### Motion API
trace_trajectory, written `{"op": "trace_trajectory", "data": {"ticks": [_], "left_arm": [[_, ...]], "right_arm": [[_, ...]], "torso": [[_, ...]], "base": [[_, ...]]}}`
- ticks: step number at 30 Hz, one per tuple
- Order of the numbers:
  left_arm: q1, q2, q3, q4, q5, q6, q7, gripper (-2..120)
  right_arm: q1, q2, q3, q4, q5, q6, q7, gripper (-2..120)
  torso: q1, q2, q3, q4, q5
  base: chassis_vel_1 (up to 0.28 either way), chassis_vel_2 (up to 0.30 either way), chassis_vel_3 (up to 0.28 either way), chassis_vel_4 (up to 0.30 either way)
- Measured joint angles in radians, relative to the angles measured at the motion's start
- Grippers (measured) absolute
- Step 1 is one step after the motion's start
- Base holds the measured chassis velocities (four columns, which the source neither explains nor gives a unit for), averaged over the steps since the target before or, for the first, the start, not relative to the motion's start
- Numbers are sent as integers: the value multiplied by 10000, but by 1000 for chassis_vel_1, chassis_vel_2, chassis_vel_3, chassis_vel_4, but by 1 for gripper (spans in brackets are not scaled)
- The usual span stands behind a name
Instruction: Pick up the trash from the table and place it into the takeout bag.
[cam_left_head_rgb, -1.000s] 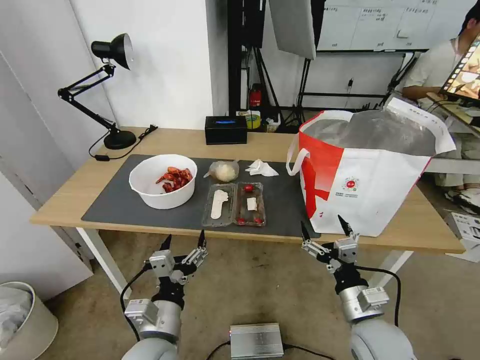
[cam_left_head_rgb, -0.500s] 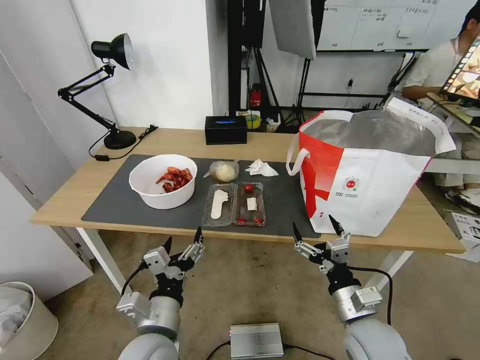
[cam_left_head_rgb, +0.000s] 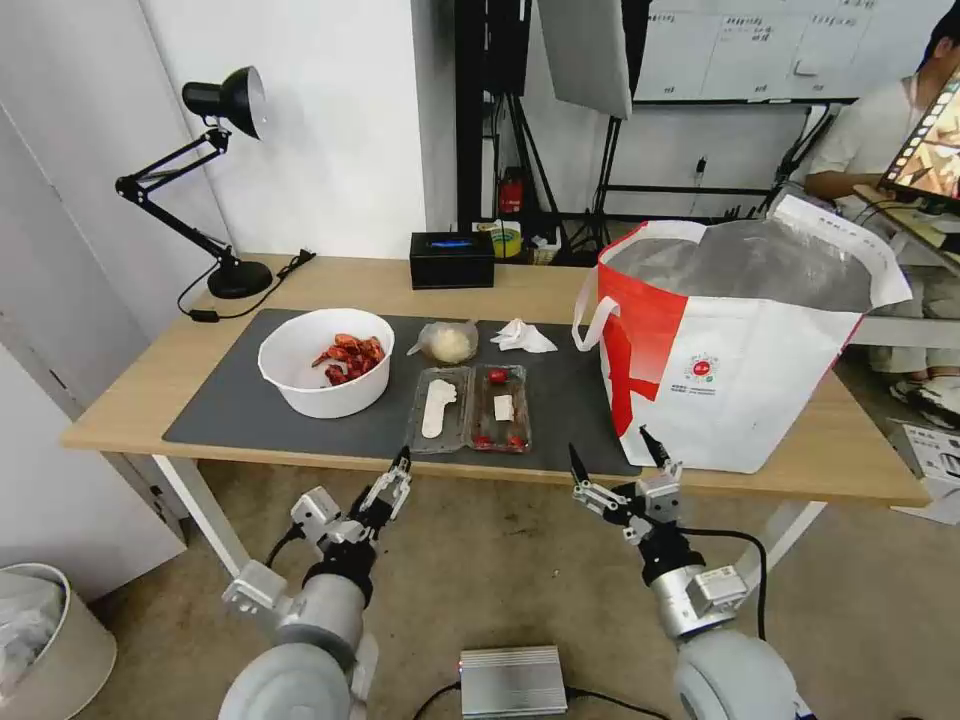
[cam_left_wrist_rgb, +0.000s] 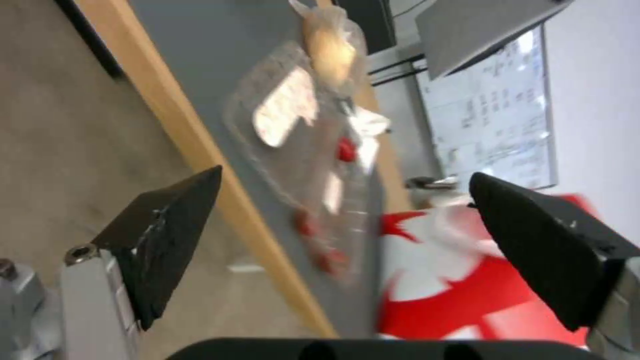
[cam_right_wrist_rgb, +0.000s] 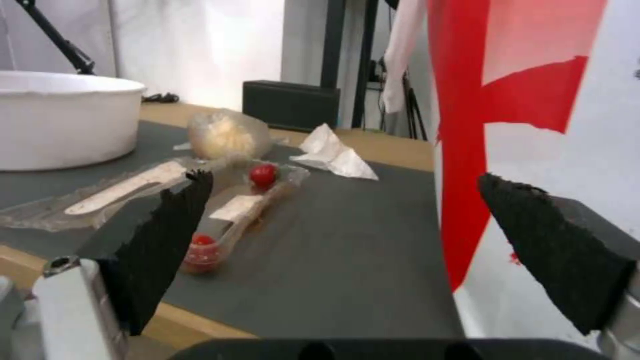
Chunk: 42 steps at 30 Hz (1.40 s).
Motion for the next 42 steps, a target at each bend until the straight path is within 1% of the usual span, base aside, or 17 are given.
{"op": "trace_trajectory", "data": {"ticks": [1, 3, 5, 6, 9, 11, 16, 18, 20, 22, 23, 25, 26, 27, 32, 36, 42], "left_arm": [[0, 0, 0, 0, 0, 0, 0, 100], [-200, -9, 6, -44, -793, 2, -364, 100], [-260, -16, 21, -33, -958, 2, -434, 100], [-389, -30, 70, 82, -1240, 14, -526, 100], [-530, -39, 119, 224, -1426, 27, -476, 100], [-789, -68, 211, 479, -1578, 114, -215, 100], [-1080, -103, 321, 680, -1647, 216, -146, 100], [-1401, -105, 418, 908, -1706, 250, -192, 100], [-1583, -83, 485, 1038, -1735, 273, -323, 100], [-1953, -65, 688, 1423, -1785, 389, -731, 100], [-1953, -65, 688, 1423, -1785, 389, -731, 100], [-2193, -88, 933, 1793, -1794, 672, -1034, 100], [-2193, -88, 933, 1793, -1794, 672, -1034, 100], [-2325, -131, 1049, 1972, -1794, 732, -1188, 100], [-2842, -255, 1128, 2623, -1793, 716, -1403, 100], [-3189, -274, 1056, 2887, -1765, 557, -1533, 100], [-3494, -167, 915, 3036, -1763, 357, -1579, 100]], "right_arm": [[0, 0, 0, 0, 0, 0, 0, 100], [0, 22, -24, 0, -17, -23, 13, 100], [-1, 31, -25, 0, -27, -28, 19, 100], [-3, 39, -23, 3, -35, -37, 22, 100], [-6, 39, -10, 19, -37, -47, 23, 100], [-2, 13, 22, 35, -38, -57, 30, 100], [8, 6, 44, 41, -41, -60, 43, 100], [4, 24, 49, 44, -75, -65, 52, 100], [-9, 52, 49, 44, -120, -68, 54, 100], [-28, 105, 58, 27, -197, -69, 79, 100], [-28, 105, 58, 27, -197, -69, 79, 100], [-23, 114, 80, -13, -209, -69, 129, 100], [-23, 114, 80, -13, -209, -69, 129, 100], [-4, 114, 98, -35, -210, -70, 157, 100], [16, 127, 159, -114, -209, -70, 210, 100], [-8, 158, 195, -122, -219, -69, 218, 100], [-34, 236, 206, -156, -310, -67, 232, 100]], "torso": [[0, 0, 0, 0, 0], [0, 0, 0, -2, -1], [0, 0, 0, -2, -1], [0, -1, 0, -1, -1], [0, 0, -1, -2, -1], [0, 0, -1, -1, -1], [0, -1, -1, -2, -1], [0, -1, -1, -1, 0], [0, -1, -1, -2, 0], [0, 0, -1, -2, 0], [0, 0, -1, -2, 0], [0, 0, 0, -2, 0], [0, 0, 0, -2, 0], [0, 0, 0, -2, 0], [0, -1, 0, -2, -1], [0, -1, 0, -2, 0], [0, -1, 0, -2, -1]], "base": [[0, 0, 0, 0], [0, 0, 0, 0], [0, 0, 0, 0], [0, 0, 0, 0], [0, 0, 0, 0], [0, 0, 0, 0], [0, 0, 0, 0], [0, 0, 0, 0], [0, 0, 0, 0], [0, 0, 0, 0], [0, 0, 0, 0], [0, 0, 0, 0], [0, 0, 0, 0], [0, 0, 0, 0], [0, 0, 0, 0], [0, 0, 0, 0], [0, 0, 0, 0]]}}
